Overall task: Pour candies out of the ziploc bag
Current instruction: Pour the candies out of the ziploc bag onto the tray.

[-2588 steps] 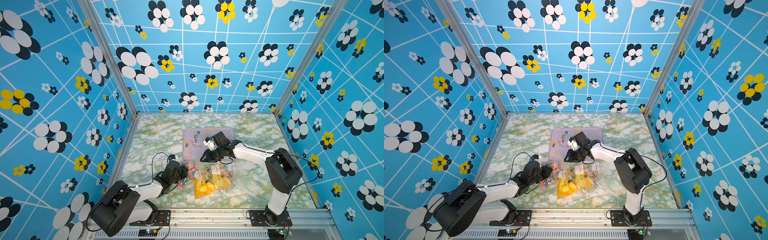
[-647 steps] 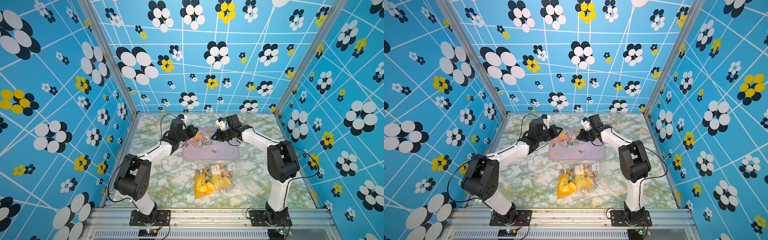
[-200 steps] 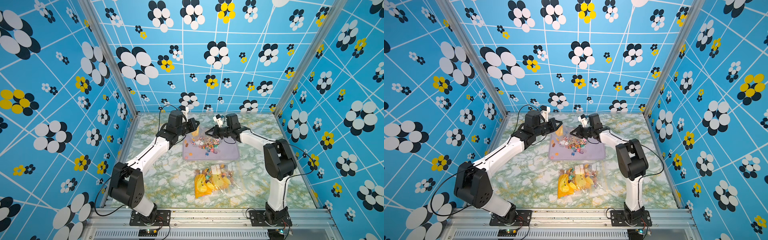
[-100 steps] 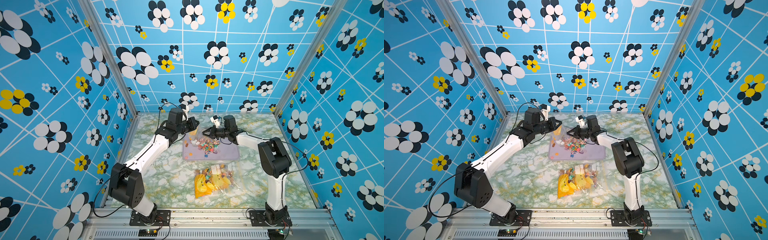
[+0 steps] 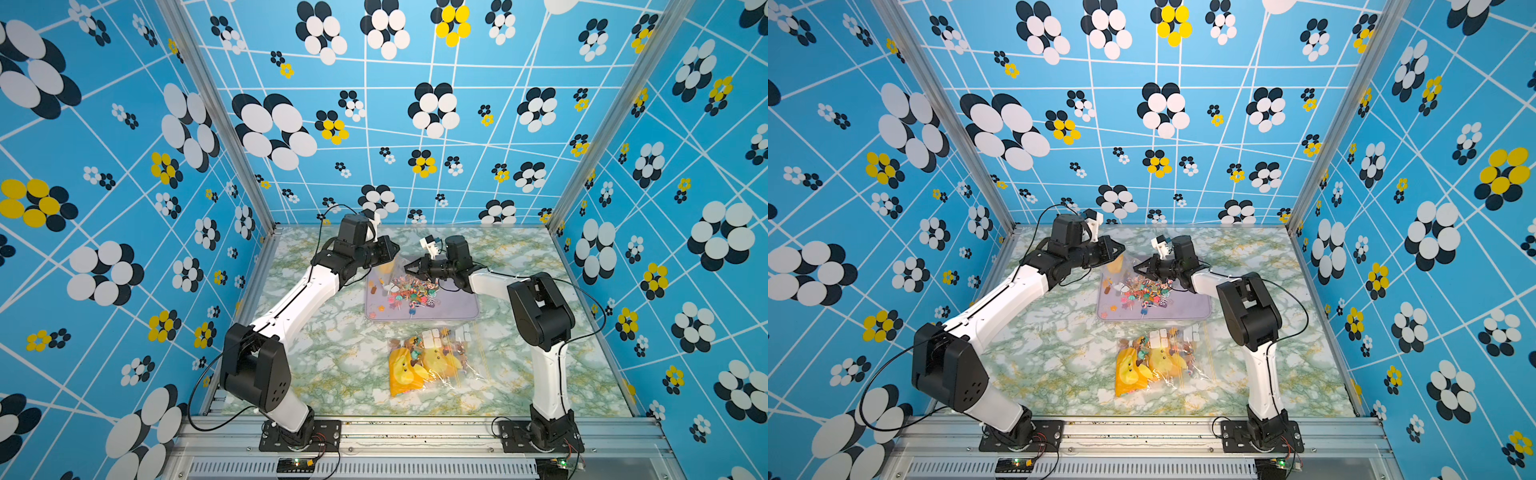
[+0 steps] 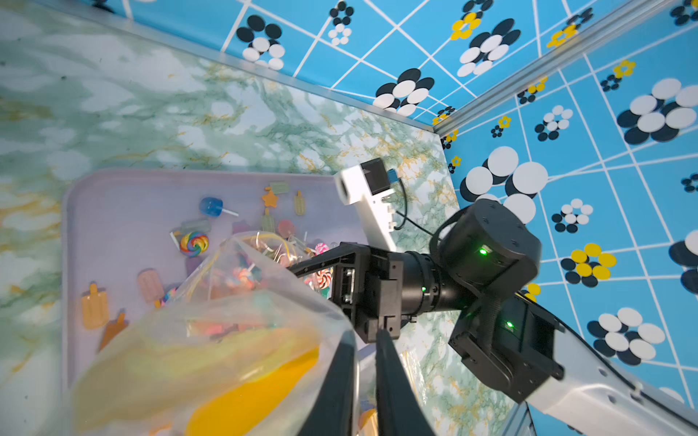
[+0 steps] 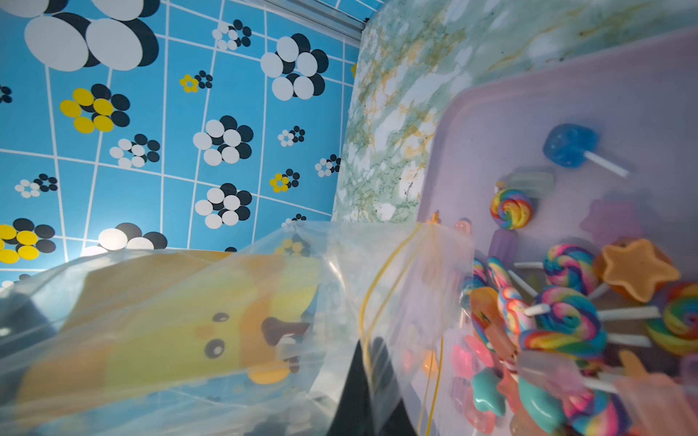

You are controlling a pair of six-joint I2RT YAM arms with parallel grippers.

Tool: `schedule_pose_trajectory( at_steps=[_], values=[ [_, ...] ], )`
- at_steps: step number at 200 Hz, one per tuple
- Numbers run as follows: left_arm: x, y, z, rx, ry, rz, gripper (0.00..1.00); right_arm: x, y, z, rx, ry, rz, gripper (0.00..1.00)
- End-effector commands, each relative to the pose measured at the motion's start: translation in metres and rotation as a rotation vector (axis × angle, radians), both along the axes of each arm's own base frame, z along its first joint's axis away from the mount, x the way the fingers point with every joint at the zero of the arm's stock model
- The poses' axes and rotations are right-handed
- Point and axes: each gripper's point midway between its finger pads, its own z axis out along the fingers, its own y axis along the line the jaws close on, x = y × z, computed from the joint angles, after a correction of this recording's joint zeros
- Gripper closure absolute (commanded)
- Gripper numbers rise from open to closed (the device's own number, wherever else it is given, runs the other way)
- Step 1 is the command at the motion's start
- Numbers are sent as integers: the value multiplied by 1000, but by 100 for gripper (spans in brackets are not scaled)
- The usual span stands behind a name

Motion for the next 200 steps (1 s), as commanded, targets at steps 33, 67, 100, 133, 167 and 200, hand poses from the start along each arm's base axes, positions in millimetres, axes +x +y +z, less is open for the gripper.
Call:
schedule_pose_trajectory(
  at_steps=[33,67,100,133,167,200],
  values=[
    [-1,-3,44,-40,-134,-27,40,-6,-8,-41,-32,127,-48,100],
    [-4,0,41,-1,-141,-26,33,-6,-9,-37,-29,121,-50,100],
    [-16,-7,34,68,-161,-72,25,-6,-8,-14,-6,85,-51,100],
    [-21,-12,9,136,-121,-100,20,-9,-3,11,22,42,-36,100],
    [-25,-12,-5,130,-91,-108,19,-13,2,40,50,-8,-24,100],
    [-25,-3,-19,154,-68,-80,20,-14,5,64,110,-47,-21,100]
  ],
)
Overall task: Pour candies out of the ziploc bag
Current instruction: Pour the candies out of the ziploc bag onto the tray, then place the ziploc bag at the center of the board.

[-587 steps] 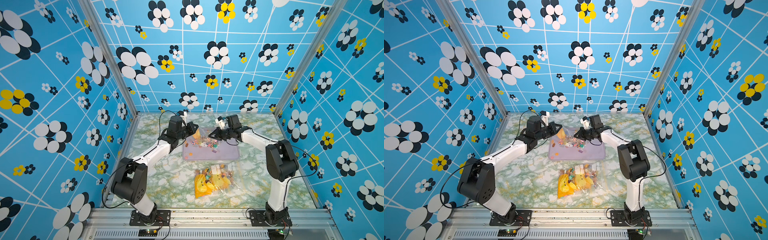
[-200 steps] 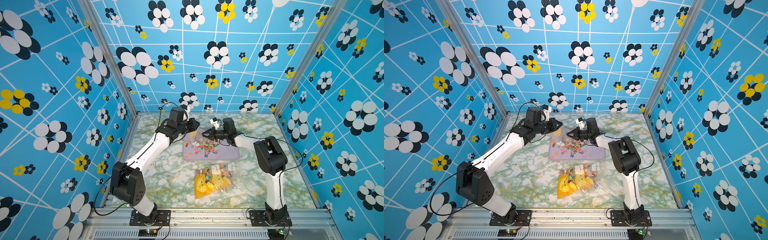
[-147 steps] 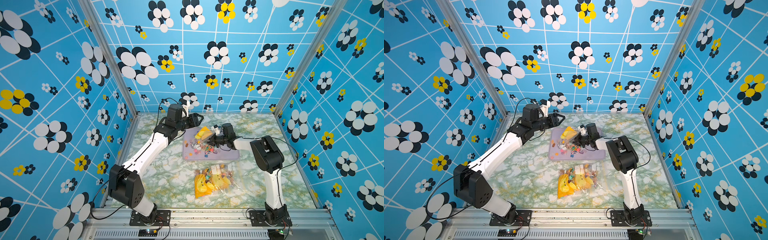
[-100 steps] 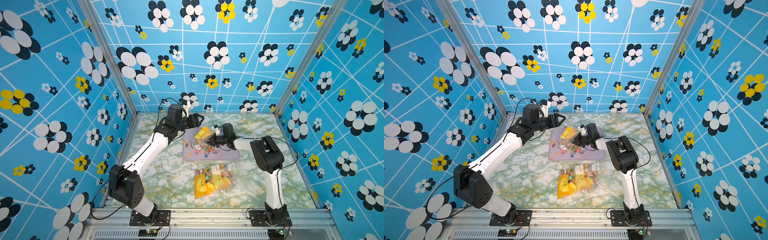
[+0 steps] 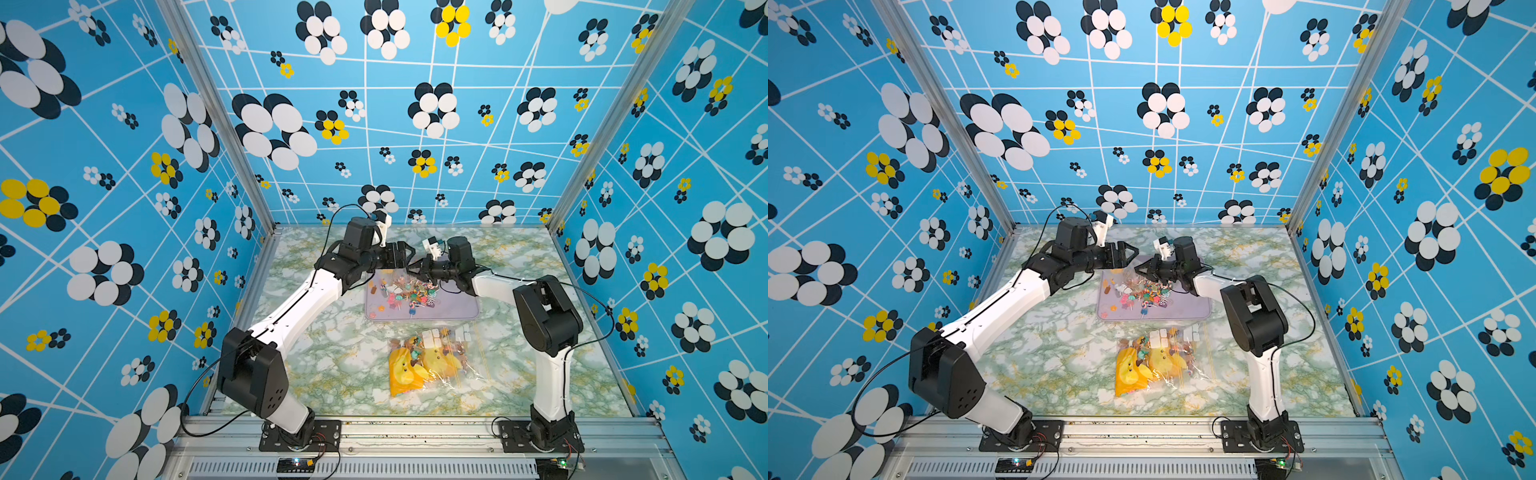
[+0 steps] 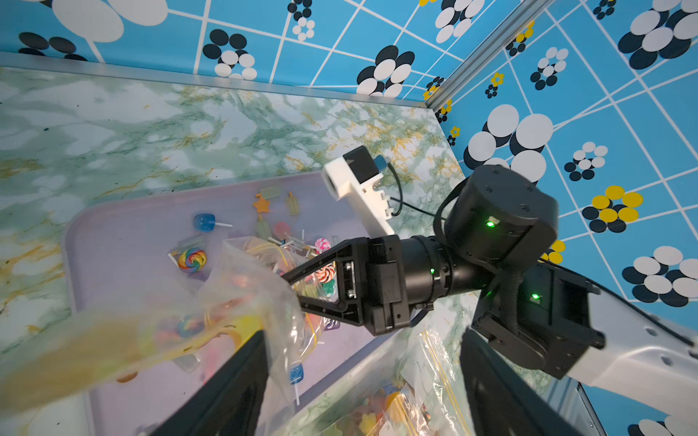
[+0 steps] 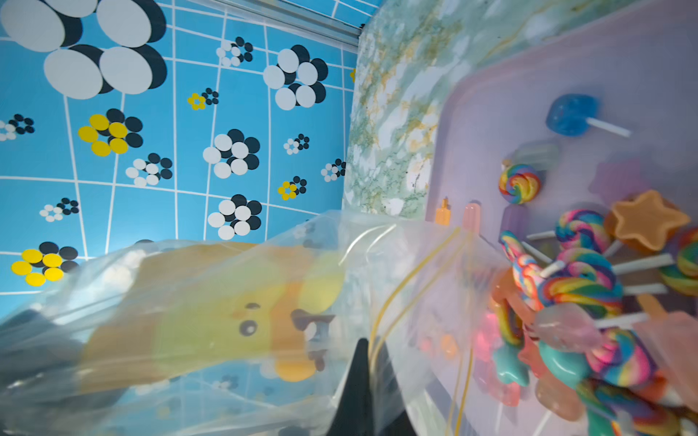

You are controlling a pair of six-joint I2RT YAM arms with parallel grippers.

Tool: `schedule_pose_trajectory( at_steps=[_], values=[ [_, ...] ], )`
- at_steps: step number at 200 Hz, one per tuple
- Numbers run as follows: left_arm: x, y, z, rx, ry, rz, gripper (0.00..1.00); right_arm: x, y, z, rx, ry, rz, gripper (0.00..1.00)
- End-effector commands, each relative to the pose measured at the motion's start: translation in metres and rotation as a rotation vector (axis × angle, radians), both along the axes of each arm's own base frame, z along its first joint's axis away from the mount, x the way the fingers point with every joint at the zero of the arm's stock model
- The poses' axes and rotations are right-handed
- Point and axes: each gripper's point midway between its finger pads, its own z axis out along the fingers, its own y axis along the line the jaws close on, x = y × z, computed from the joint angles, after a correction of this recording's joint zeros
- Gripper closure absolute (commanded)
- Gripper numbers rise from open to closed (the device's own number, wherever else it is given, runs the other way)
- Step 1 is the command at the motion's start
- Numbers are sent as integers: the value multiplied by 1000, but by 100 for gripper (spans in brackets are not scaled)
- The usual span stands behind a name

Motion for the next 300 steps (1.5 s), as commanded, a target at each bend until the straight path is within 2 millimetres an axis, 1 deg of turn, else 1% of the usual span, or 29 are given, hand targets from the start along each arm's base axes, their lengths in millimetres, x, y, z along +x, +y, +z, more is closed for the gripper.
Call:
schedule_pose_trajectory(
  at_steps=[1,23,34,47,65,67,75,94,105,127,138,153,171,180,199,206,211,217,230,234,236,239,253,267,278,291,300],
  values=[
    [-3,12,-5,30,-4,23,20,-3,4,31,63,-57,8,100],
    [-3,24,-9,38,3,58,22,-5,4,53,120,-87,12,100],
    [-3,31,-9,40,0,82,26,-7,5,67,149,-112,20,100],
    [-1,45,-7,40,-2,124,34,-10,4,83,170,-139,25,100],
    [1,66,-2,31,-9,189,55,-16,2,103,179,-182,33,100],
    [1,69,-1,29,-10,198,60,-16,2,106,179,-189,33,100],
    [2,78,1,24,-15,224,70,-18,1,113,173,-205,36,100],
    [1,92,6,6,-24,252,89,-21,-1,121,149,-227,36,100],
    [-1,97,8,2,-28,257,100,-22,-3,120,135,-228,37,100],
    [-4,105,9,7,-37,269,100,-23,-5,118,126,-228,39,100],
    [-5,109,8,10,-38,283,100,-21,-9,117,120,-230,29,100],
    [-7,118,4,15,-29,307,100,-17,-20,117,108,-232,2,100],
    [-8,133,0,12,-16,359,100,-14,-32,119,85,-245,-21,100],
    [-8,142,-6,8,1,392,100,-13,-38,119,59,-247,-32,100],
    [-8,157,-11,-21,22,439,100,-13,-51,118,-9,-264,-58,100],
    [-9,159,-12,-34,24,444,91,-13,-54,118,-31,-269,-63,100],
    [-9,161,-11,-40,21,450,80,-13,-57,119,-45,-274,-68,100],
    [-9,163,-11,-47,19,460,71,-13,-61,121,-61,-281,-76,100],
    [-11,168,-11,-60,15,477,59,-12,-69,124,-93,-294,-100,100],
    [-11,169,-11,-64,12,480,58,-11,-72,126,-102,-299,-108,100],
    [-11,169,-10,-67,10,483,54,-11,-73,125,-108,-299,-113,100],
    [-11,170,-10,-70,7,485,51,-11,-75,126,-114,-303,-118,100],
    [-13,170,-8,-81,-1,485,48,-8,-83,131,-145,-317,-144,100],
    [-14,169,-6,-94,-11,480,47,-4,-93,135,-186,-334,-175,100],
    [-14,165,-3,-111,-24,463,47,2,-104,138,-233,-345,-217,100],
    [-17,156,2,-155,-50,418,47,11,-125,143,-286,-364,-290,100],
    [-19,149,9,-198,-86,376,46,20,-146,149,-307,-380,-358,100]
  ],
)
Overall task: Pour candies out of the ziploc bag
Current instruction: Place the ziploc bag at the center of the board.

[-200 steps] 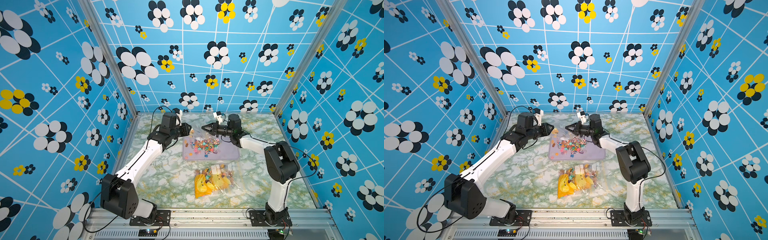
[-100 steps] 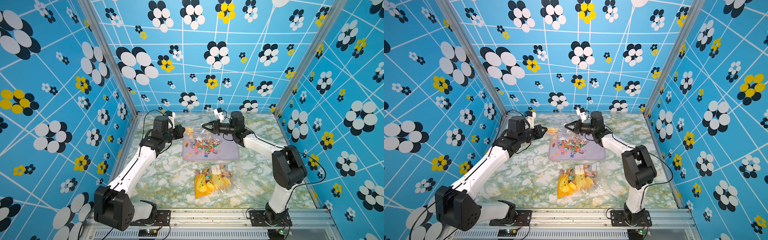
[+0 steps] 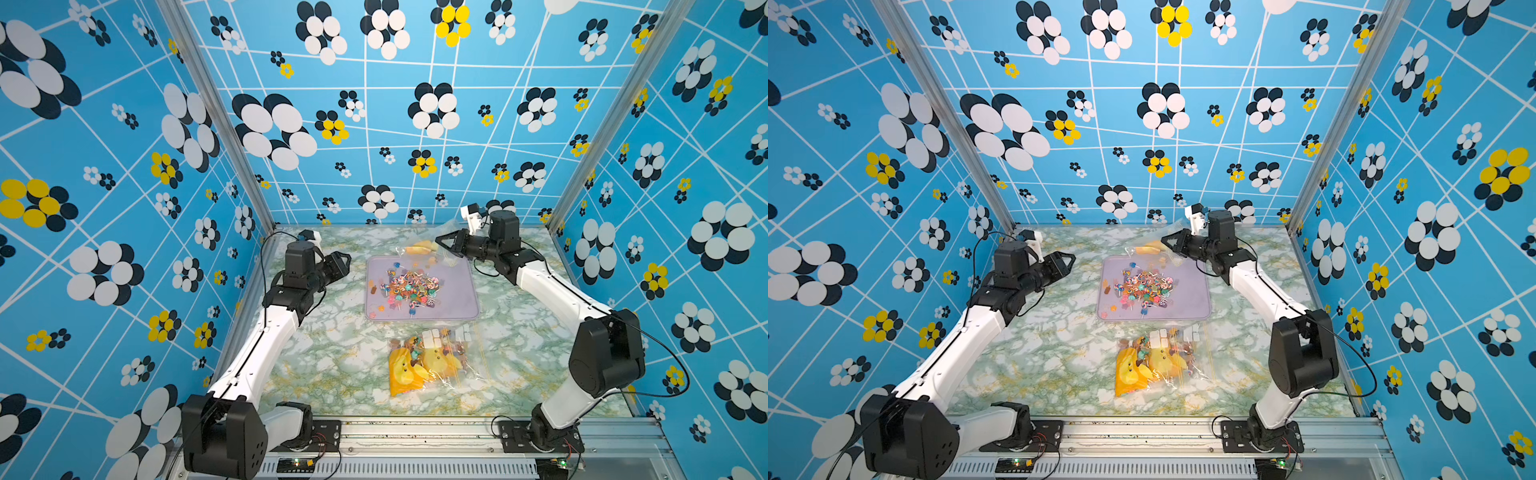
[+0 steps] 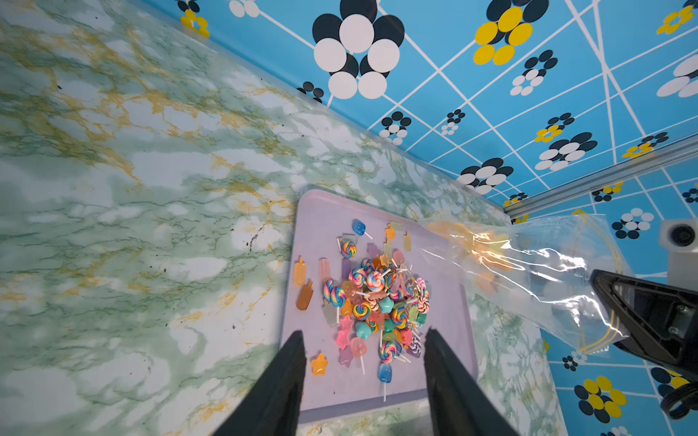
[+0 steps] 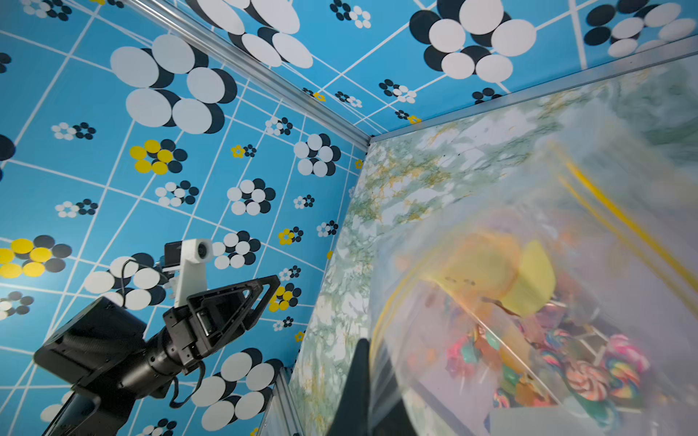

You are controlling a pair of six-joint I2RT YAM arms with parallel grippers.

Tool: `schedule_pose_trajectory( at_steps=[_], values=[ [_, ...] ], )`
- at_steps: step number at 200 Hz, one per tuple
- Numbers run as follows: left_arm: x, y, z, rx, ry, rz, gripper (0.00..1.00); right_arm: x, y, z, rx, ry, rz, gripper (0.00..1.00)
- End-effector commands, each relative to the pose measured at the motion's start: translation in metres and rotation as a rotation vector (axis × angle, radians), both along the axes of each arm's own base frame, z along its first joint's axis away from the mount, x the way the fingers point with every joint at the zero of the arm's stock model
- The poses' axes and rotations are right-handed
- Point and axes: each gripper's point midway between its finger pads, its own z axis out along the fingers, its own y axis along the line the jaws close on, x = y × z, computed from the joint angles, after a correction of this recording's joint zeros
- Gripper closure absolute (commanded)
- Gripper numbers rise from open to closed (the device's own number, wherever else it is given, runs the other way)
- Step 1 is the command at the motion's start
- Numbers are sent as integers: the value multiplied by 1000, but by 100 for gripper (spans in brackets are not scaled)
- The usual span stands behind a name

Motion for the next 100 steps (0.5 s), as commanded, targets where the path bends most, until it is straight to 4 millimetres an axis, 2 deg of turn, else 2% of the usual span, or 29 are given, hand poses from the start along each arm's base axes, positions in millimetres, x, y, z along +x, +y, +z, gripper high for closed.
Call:
schedule_pose_trajectory(
  at_steps=[1,15,23,25,36,48,52,65,78,86,95,100],
  values=[
    [-6,-17,22,-78,-119,-80,46,16,-49,21,-100,-76,-165,100],
    [-12,-27,28,-121,-179,-120,41,31,-91,25,-101,-76,-302,100],
    [-16,-31,28,-128,-195,-134,39,39,-113,20,-103,-56,-380,100],
    [-17,-32,28,-128,-197,-137,38,42,-126,19,-102,-51,-416,100],
    [-22,-41,23,-112,-199,-165,35,52,-167,7,-99,-7,-538,99],
    [-26,-51,16,-82,-182,-191,31,58,-201,-13,-109,54,-644,89],
    [-27,-54,13,-72,-174,-199,31,59,-210,-22,-122,77,-673,84],
    [-30,-61,2,-53,-148,-214,29,61,-239,-54,-189,163,-768,55],
    [-31,-65,-11,-60,-119,-211,28,60,-258,-90,-247,292,-813,39],
    [-32,-66,-18,-72,-102,-207,27,57,-262,-107,-269,359,-811,12],
    [-33,-68,-25,-79,-85,-209,27,50,-260,-119,-292,415,-793,2],
    [-34,-68,-30,-81,-74,-208,27,47,-259,-121,-305,422,-789,1]
  ],
)
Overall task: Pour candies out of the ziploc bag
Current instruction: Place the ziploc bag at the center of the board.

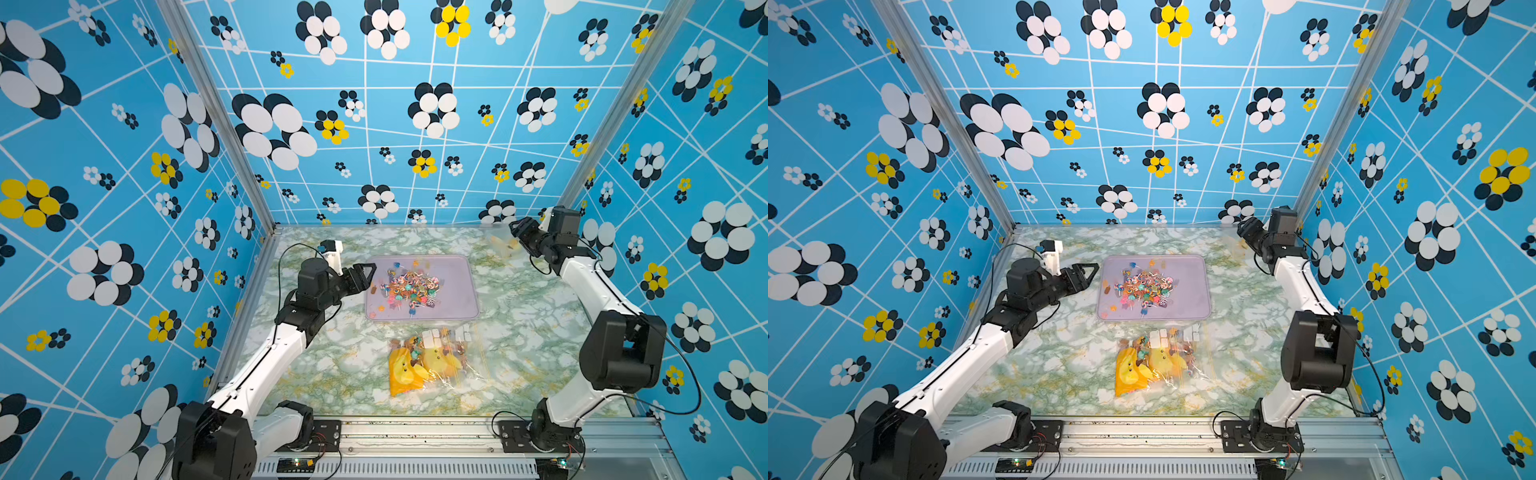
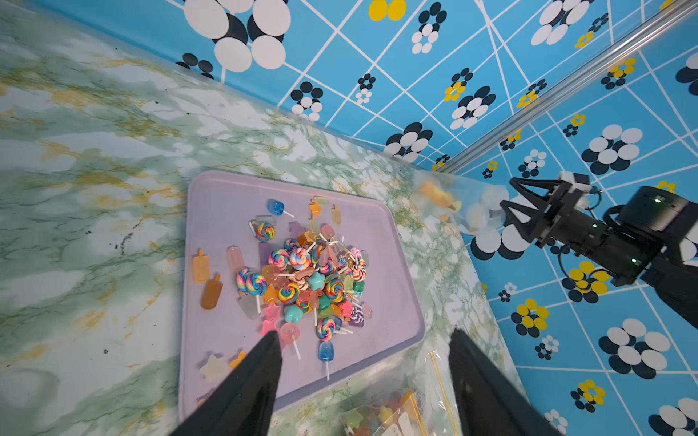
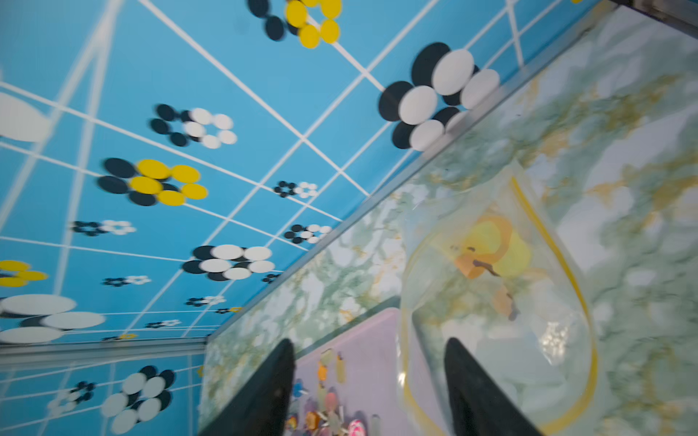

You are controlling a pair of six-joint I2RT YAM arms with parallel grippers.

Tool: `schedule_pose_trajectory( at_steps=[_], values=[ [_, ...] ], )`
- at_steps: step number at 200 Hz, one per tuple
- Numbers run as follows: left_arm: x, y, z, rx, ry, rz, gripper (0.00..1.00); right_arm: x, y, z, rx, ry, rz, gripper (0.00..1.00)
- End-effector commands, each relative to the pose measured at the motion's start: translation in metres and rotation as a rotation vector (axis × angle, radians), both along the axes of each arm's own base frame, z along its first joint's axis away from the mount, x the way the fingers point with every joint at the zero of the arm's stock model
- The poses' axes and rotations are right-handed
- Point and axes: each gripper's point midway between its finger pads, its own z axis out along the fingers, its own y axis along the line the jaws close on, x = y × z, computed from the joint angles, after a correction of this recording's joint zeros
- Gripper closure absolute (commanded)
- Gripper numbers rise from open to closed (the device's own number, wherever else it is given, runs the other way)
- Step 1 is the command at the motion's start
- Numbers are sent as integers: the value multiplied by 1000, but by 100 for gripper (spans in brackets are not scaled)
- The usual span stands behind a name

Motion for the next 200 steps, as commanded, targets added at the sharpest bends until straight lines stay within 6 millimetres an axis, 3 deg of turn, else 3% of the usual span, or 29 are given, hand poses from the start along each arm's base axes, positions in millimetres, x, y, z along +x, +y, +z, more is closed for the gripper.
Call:
schedule_pose_trajectory(
  at_steps=[1,41,71,84,100,125,140,171,200],
  values=[
    [-1,-2,-25,1,42,9,27,-24,-5,-57,-29,243,-41,1],
    [-7,-2,-52,1,101,20,26,-59,-24,-52,-135,207,-165,1],
    [-10,-7,-72,-6,132,20,26,-85,-40,-26,-220,160,-239,1],
    [-10,-12,-81,-9,149,13,26,-87,-26,-16,-194,92,-180,1],
    [-8,-19,-93,-15,175,4,26,-84,10,-13,-166,53,-21,2],
    [-2,-26,-112,-44,222,-2,26,-89,72,-41,-134,128,224,8],
    [0,-28,-122,-51,243,-2,26,-97,94,-66,-94,167,304,20],
    [0,-26,-137,-37,276,12,33,-115,104,-120,-50,264,325,68],
    [0,-19,-150,-4,310,40,43,-126,105,-155,-37,360,338,67]
  ],
)
